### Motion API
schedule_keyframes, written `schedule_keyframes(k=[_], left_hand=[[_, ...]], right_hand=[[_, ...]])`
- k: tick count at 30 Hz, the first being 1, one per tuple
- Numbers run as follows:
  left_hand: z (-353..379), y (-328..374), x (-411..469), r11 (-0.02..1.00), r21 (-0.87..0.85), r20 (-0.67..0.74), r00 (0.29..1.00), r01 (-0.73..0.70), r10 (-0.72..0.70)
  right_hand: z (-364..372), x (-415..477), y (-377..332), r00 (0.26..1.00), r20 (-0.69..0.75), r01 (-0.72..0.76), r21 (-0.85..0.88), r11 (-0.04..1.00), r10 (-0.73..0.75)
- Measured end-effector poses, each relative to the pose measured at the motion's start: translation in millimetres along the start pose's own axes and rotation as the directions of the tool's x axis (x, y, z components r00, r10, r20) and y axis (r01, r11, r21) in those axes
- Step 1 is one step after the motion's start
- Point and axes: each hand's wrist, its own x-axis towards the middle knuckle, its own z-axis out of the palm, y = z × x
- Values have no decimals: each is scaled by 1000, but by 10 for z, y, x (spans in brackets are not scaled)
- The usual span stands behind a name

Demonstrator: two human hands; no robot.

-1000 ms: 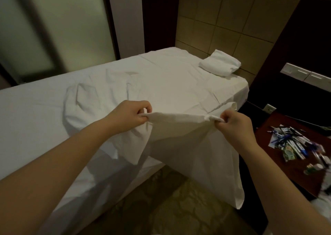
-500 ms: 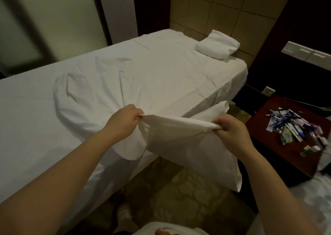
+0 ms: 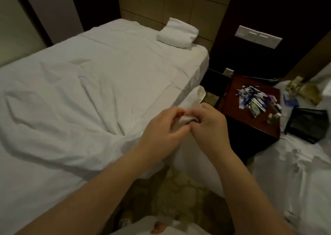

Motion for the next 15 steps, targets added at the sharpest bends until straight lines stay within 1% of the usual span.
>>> schedule_keyframes(k=[1, 3, 7, 9, 11, 15], left_hand=[[-92, -54, 9, 1000, 2, -23, 999, -27, 27], [-274, -162, 20, 998, 0, -14, 998, -58, 58], [-540, -334, 9, 990, 49, -19, 991, -135, 136], [-637, -383, -1, 989, 24, -37, 989, -144, 145], [-724, -396, -10, 992, 10, 6, 992, -126, 126], [-901, -441, 30, 999, 33, 174, 984, -32, 25]], right_hand=[[40, 21, -96, 999, 14, -40, 4, 999, 40], [114, 49, -245, 996, 40, -83, 7, 997, 83], [249, 60, -494, 989, 20, -147, 35, 989, 146], [307, 80, -590, 982, 34, -186, 62, 981, 184], [342, 107, -661, 976, 69, -209, 59, 976, 205], [386, 195, -759, 954, 205, -214, -45, 976, 219]])
